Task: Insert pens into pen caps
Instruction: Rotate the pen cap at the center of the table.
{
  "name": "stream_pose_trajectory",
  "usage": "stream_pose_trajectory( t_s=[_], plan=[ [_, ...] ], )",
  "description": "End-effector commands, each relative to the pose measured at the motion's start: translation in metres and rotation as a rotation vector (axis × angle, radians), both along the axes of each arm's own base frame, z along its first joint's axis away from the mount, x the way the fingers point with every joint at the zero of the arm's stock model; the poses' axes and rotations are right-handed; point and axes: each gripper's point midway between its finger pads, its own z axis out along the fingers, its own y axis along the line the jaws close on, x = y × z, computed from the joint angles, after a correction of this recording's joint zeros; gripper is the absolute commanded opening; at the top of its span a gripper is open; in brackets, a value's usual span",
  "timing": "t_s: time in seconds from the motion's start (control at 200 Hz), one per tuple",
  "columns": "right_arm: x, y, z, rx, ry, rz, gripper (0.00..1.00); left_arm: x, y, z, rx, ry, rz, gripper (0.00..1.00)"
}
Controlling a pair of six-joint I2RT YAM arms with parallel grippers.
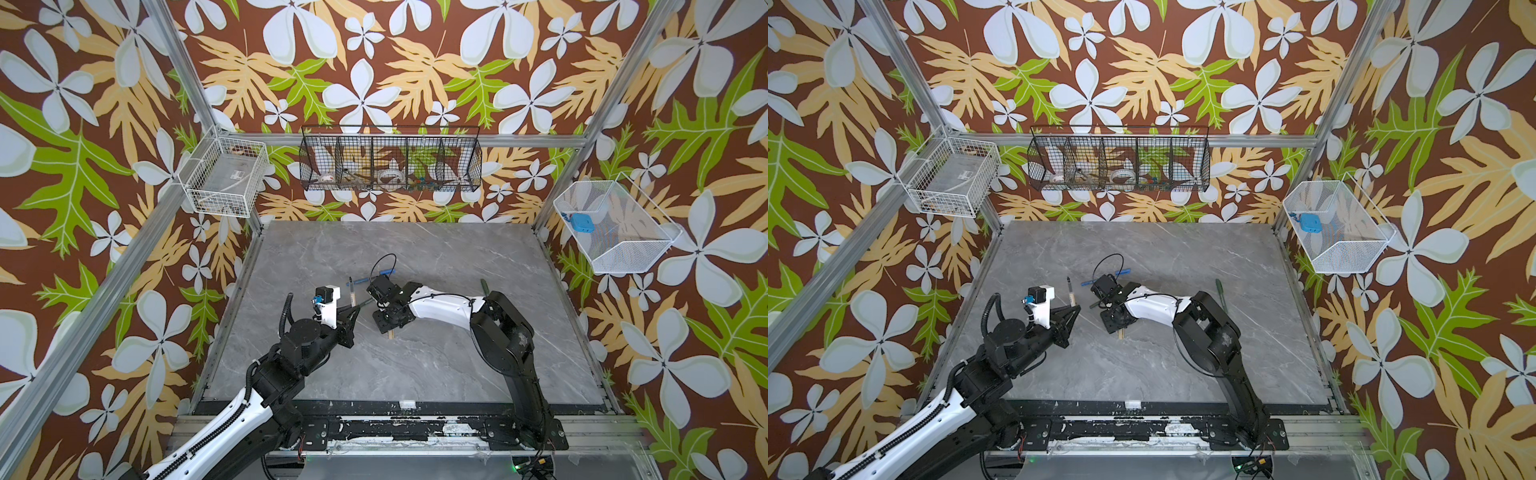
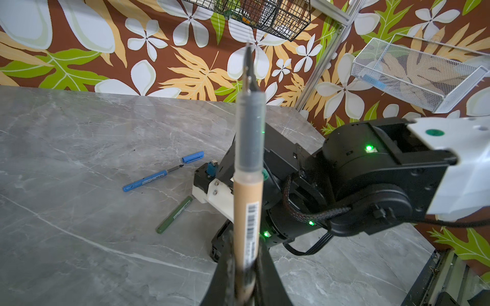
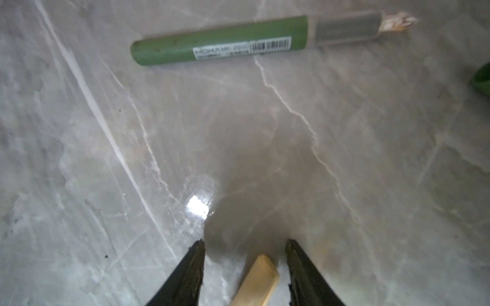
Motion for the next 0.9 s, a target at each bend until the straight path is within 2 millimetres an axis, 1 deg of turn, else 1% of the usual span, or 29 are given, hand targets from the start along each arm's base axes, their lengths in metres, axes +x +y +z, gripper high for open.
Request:
stream_pose_trajectory(
  t_s=[0.0, 0.095, 0.2, 0.415, 0.571, 0.666, 0.766, 0.891],
  plan=[
    [-0.025, -0.019, -0.024, -0.069, 0.115, -0.002, 0.51, 0.001, -0.001, 0.002, -0.002, -0.016, -0.003, 0.00],
    [-0.025, -0.020, -0.025, -0.067, 0.108, -0.010, 0.51, 0.003, -0.003, 0.001, 0.004, -0.011, -0.005, 0.00],
    [-0.026, -0.015, -0.026, -0.039, 0.110, -0.007, 0.51, 0.003, -0.005, 0.002, 0.005, -0.010, -0.011, 0.00],
    [-0.024, -0.015, -0.033, -0.056, 0.113, -0.002, 0.51, 0.003, -0.003, 0.001, 0.010, -0.015, -0.008, 0.00],
    [-0.021, -0.012, -0.030, -0.061, 0.108, -0.002, 0.51, 0.003, -0.004, 0.003, 0.008, -0.023, -0.012, 0.00],
    [-0.022, -0.017, -0.032, -0.078, 0.108, -0.005, 0.51, 0.002, -0.003, 0.003, 0.007, -0.023, -0.010, 0.00],
    [-0.025, -0.029, -0.034, -0.132, 0.115, -0.014, 0.50, 0.002, -0.003, 0.004, 0.004, -0.023, -0.010, 0.00],
    [-0.027, -0.040, -0.022, -0.141, 0.085, -0.042, 0.50, 0.001, -0.002, 0.002, 0.001, -0.021, -0.008, 0.00]
  ],
)
